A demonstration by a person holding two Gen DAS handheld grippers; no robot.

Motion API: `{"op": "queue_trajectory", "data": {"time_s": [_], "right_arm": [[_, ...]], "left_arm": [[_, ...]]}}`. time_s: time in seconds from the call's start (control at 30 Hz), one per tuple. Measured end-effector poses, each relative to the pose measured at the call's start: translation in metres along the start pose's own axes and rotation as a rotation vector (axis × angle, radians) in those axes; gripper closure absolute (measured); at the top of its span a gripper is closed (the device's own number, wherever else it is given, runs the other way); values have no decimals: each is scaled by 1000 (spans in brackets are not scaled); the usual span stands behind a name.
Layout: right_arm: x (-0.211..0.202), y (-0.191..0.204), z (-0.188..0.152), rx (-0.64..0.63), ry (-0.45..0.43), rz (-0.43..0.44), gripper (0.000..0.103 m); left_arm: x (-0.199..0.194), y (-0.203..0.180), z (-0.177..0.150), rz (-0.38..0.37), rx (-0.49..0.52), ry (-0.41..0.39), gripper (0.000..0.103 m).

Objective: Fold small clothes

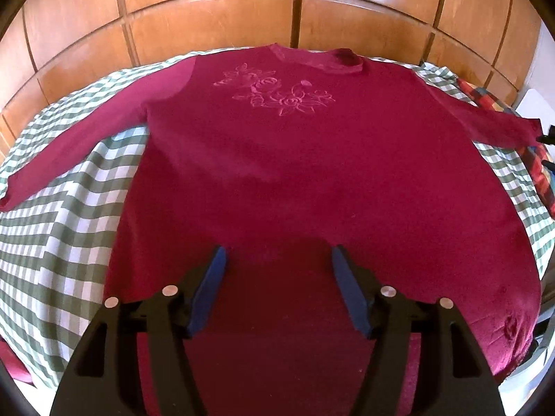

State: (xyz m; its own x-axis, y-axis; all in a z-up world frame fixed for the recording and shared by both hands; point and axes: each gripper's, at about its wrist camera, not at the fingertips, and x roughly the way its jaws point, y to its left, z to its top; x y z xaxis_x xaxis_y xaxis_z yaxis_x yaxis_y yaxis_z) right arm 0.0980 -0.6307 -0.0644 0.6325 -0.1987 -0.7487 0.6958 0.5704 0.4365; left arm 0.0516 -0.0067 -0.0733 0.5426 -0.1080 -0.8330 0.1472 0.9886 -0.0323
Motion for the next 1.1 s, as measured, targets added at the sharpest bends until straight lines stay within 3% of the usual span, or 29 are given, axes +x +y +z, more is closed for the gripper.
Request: {"op": "queue_trajectory", "data": {"time_s": [0.03,0.17,0.2,0.3,0.47,0.57,0.73,0.9,0.93,0.97,1.0,1.07,1.1], "right_arm": [[5,3,3,-5,4,-8,48],[23,28,14,-113,51,-55,93],[20,44,14,-177,38,-96,96],[-1,82,9,-265,-5,-38,97],[-34,164,-19,-387,-20,182,97],[-37,223,-51,-469,23,298,97],[-18,325,-139,-621,142,423,97],[-1,383,-209,-727,254,497,97],[1,389,-221,-748,285,526,96],[1,392,-229,-763,313,555,86],[-1,391,-233,-768,314,569,65],[-10,376,-234,-753,282,581,39],[-13,364,-231,-734,270,581,38]], "left_arm": [[0,0,0,5,2,1,36],[2,0,1,5,5,2,36],[2,0,1,4,5,2,36],[2,3,6,-4,8,2,36],[1,15,20,-28,-36,-17,39],[3,27,28,-57,-89,-18,39],[4,42,41,-105,-157,-27,40],[8,49,56,-141,-181,-41,41],[10,50,61,-158,-187,-39,41],[12,52,63,-164,-191,-39,41],[15,54,68,-171,-199,-39,41],[20,57,74,-187,-214,-35,41],[23,60,77,-201,-227,-30,41]]}}
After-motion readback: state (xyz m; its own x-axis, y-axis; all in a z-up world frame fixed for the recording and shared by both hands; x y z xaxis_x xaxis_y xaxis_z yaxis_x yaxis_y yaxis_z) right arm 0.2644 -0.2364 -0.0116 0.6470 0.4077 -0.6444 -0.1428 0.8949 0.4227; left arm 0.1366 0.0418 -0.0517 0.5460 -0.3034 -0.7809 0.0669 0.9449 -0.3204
